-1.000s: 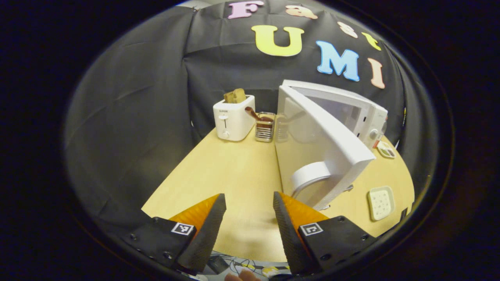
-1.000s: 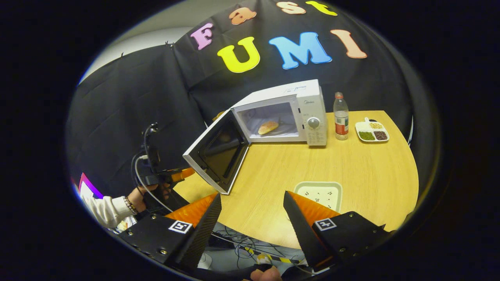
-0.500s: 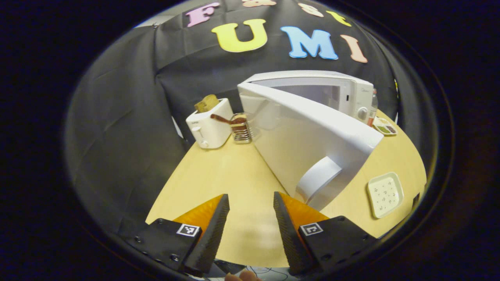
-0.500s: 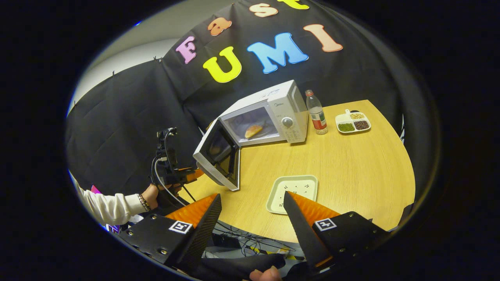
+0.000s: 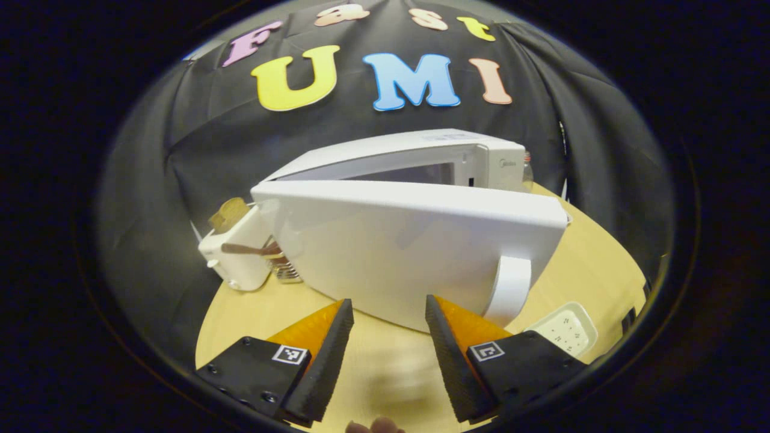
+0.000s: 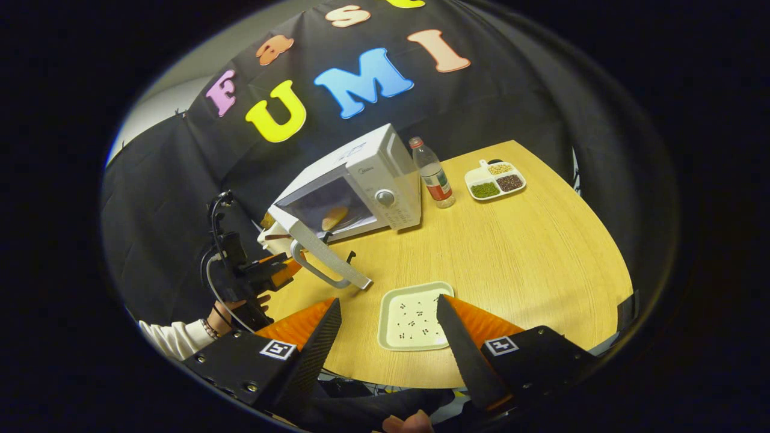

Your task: Open the microwave oven with the left hand, put the food in, and close the microwave oven.

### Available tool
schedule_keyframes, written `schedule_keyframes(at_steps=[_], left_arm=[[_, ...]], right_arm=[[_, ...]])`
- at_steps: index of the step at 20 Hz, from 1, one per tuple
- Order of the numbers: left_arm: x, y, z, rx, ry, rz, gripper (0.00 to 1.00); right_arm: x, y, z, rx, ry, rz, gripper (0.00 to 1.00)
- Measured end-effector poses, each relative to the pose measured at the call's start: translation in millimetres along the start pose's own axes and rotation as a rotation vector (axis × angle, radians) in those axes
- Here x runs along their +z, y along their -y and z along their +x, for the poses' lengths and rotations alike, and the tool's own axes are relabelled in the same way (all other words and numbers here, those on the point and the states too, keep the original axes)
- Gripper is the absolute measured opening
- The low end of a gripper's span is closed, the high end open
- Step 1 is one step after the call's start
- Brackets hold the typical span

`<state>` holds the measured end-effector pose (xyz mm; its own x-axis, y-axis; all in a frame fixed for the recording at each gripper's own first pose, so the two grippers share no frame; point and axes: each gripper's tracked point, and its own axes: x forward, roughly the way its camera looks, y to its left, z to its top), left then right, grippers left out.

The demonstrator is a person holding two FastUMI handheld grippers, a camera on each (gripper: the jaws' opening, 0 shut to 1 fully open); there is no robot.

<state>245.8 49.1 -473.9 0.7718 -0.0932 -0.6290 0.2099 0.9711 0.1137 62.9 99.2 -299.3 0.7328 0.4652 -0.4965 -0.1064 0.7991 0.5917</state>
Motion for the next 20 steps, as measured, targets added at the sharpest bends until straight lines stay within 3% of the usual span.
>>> schedule_keyframes(at_steps=[7, 14, 20], left_arm=[[37, 19, 63, -0.105, 0.068, 0.007, 0.8], [76, 13, 109, -0.101, 0.124, -0.039, 0.86], [65, 16, 116, -0.119, 0.077, -0.143, 0.83]], right_arm=[[1, 9, 19, -0.127, -0.036, 0.04, 0.98], [-3, 15, 22, -0.174, -0.071, 0.052, 0.98], [-2, 17, 22, -0.194, -0.063, 0.068, 0.98]])
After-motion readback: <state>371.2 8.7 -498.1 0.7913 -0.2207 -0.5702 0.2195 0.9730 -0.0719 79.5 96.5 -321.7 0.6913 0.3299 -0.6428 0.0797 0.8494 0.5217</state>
